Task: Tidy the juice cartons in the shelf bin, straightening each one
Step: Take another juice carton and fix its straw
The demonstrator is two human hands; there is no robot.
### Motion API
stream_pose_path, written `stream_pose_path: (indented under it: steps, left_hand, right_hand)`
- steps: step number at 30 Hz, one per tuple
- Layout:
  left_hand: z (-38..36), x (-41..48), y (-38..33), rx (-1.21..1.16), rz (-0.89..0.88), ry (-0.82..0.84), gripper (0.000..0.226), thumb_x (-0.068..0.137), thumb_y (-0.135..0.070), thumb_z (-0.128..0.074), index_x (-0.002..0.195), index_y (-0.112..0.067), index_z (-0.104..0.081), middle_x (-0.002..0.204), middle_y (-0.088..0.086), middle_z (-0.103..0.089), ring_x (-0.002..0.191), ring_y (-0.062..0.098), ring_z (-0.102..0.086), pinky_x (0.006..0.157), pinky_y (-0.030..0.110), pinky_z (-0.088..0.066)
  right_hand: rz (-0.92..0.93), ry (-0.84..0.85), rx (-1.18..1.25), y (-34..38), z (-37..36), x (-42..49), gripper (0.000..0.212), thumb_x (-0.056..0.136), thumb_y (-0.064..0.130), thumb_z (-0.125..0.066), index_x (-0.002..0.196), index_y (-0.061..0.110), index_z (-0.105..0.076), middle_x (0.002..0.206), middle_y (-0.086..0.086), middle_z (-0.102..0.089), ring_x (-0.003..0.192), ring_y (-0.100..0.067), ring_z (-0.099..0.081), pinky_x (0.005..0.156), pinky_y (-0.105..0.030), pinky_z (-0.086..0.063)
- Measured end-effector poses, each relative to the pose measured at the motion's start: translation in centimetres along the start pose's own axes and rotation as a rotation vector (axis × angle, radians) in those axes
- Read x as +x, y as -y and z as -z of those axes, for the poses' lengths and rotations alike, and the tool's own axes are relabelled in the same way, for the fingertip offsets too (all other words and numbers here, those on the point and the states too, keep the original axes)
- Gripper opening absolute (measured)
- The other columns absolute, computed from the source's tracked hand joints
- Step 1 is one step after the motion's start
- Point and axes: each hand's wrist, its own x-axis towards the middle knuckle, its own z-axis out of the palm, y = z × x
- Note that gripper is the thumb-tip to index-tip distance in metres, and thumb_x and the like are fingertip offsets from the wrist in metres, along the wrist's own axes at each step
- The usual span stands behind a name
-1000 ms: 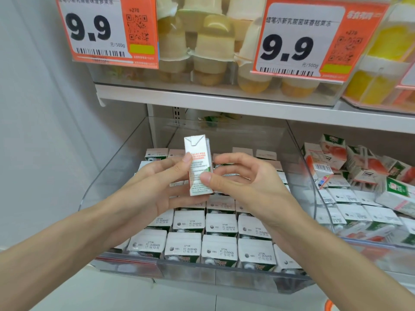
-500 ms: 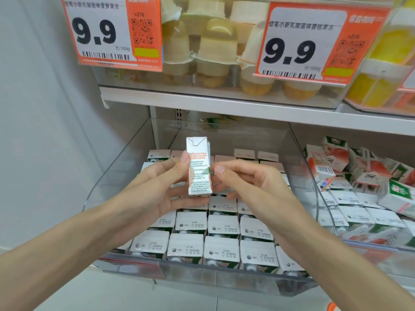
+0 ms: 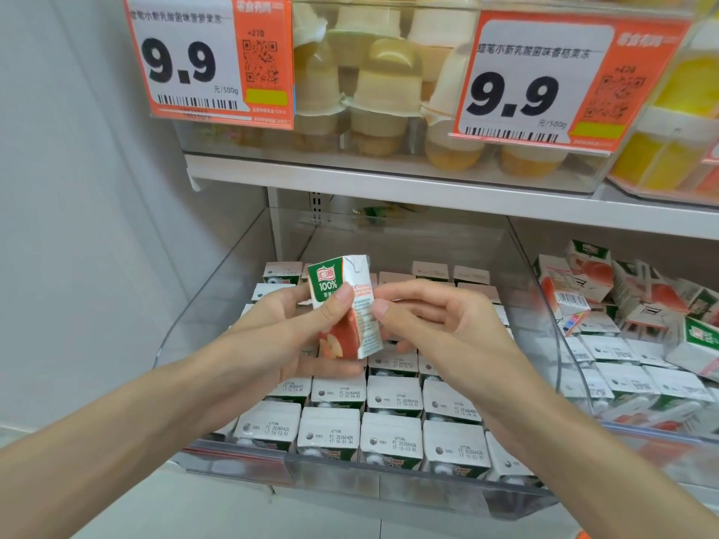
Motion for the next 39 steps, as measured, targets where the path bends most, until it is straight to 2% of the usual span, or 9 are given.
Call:
stream_pose_path:
  steps: [3, 8, 12, 15, 20, 22, 26, 30, 39]
  left_hand:
    - [-0.4, 0.0, 0.2, 0.053, -0.002, -0.063, 0.046, 0.083, -0.045, -0.07, 0.117, -0.014, -0.076, 0.078, -0.008, -0.076, 0.066, 0.006, -0.071, 0.069, 0.031, -0.063]
    - [-0.1, 0.1, -0.2, -0.021, 0.044, -0.015, 0.043, 0.093, -0.045, -0.063, 0.117, -0.015, -0.08, 0.114, 0.012, -0.08, 0.099, 0.029, -0.079, 0.081, 0.039, -0.066]
    - [0.2, -0.1, -0.5, -0.057, 0.02, 0.063, 0.036, 0.106, -0.025, -0.051, 0.135, -0.013, -0.069, 0.127, 0.014, -0.076, 0.112, 0.036, -0.076, 0.091, 0.046, -0.064]
    - [0.4, -0.3, -0.4, -0.012, -0.019, 0.085, 0.035, 0.108, -0.013, -0.049, 0.138, -0.016, -0.067, 0.128, 0.011, -0.076, 0.113, 0.033, -0.075, 0.091, 0.041, -0.064]
    - [0.6, -0.5, -0.5, -0.057, -0.021, 0.093, 0.037, 0.104, -0.017, -0.052, 0.138, -0.017, -0.066, 0.129, 0.012, -0.076, 0.114, 0.033, -0.075, 0.092, 0.04, -0.064]
    - [0.6, -0.6, -0.5, -0.055, -0.018, 0.09, 0.036, 0.103, -0.02, -0.055, 0.138, -0.017, -0.066, 0.128, 0.012, -0.076, 0.116, 0.031, -0.074, 0.094, 0.04, -0.063]
    - [0.8, -0.6, -0.4, 0.043, -0.035, 0.102, 0.04, 0.103, -0.028, -0.059, 0.139, -0.013, -0.066, 0.13, 0.012, -0.075, 0.125, 0.03, -0.07, 0.104, 0.042, -0.058]
    - [0.8, -0.6, -0.6, 0.045, -0.078, 0.03, 0.041, 0.095, -0.026, -0.068, 0.135, -0.017, -0.068, 0.125, 0.01, -0.077, 0.118, 0.03, -0.073, 0.098, 0.04, -0.062]
    - [0.7, -0.6, -0.6, 0.029, -0.038, 0.023, 0.048, 0.093, -0.03, -0.067, 0.139, -0.016, -0.059, 0.118, 0.014, -0.079, 0.111, 0.032, -0.077, 0.098, 0.041, -0.061]
  right_hand:
    - [-0.007, 0.023, -0.052, -0.3, -0.4, -0.1, 0.028, 0.082, 0.039, -0.087, 0.107, 0.029, -0.08, 0.102, 0.008, -0.08, 0.098, -0.008, -0.077, 0.091, -0.028, -0.062]
    - [-0.04, -0.021, -0.084, -0.4, -0.2, 0.2, 0.023, 0.09, 0.024, -0.083, 0.11, 0.031, -0.076, 0.1, 0.008, -0.081, 0.093, -0.008, -0.078, 0.085, -0.021, -0.062]
    - [-0.042, -0.058, -0.034, -0.3, 0.4, 0.5, 0.022, 0.094, 0.018, -0.079, 0.111, 0.031, -0.075, 0.102, 0.007, -0.082, 0.093, -0.008, -0.078, 0.081, -0.022, -0.062]
    - [0.004, -0.057, -0.029, -0.3, 0.4, 0.3, 0.025, 0.092, 0.02, -0.08, 0.116, 0.028, -0.077, 0.105, 0.006, -0.081, 0.096, -0.01, -0.078, 0.086, -0.022, -0.062]
    - [0.034, -0.052, 0.022, 0.1, 0.3, 0.0, 0.02, 0.098, 0.018, -0.073, 0.114, 0.027, -0.08, 0.105, 0.008, -0.082, 0.097, -0.006, -0.077, 0.081, -0.015, -0.058]
    - [0.015, -0.018, 0.013, 0.1, 0.2, 0.0, 0.018, 0.1, 0.025, -0.071, 0.114, 0.029, -0.08, 0.106, 0.01, -0.082, 0.098, -0.006, -0.077, 0.081, -0.017, -0.059]
    - [-0.009, 0.069, -0.002, 0.5, -0.3, -0.3, 0.023, 0.099, 0.041, -0.067, 0.12, 0.036, -0.077, 0.106, 0.012, -0.081, 0.098, -0.006, -0.077, 0.073, -0.005, -0.052]
    - [0.033, 0.037, -0.051, 0.6, -0.1, -0.3, 0.03, 0.095, 0.045, -0.072, 0.125, 0.044, -0.074, 0.118, 0.017, -0.077, 0.104, 0.001, -0.073, 0.075, -0.009, -0.053]
    - [0.078, 0.019, -0.009, 0.2, -0.1, -0.1, 0.02, 0.098, 0.026, -0.071, 0.115, 0.034, -0.078, 0.107, 0.017, -0.08, 0.1, -0.002, -0.076, 0.088, -0.015, -0.058]
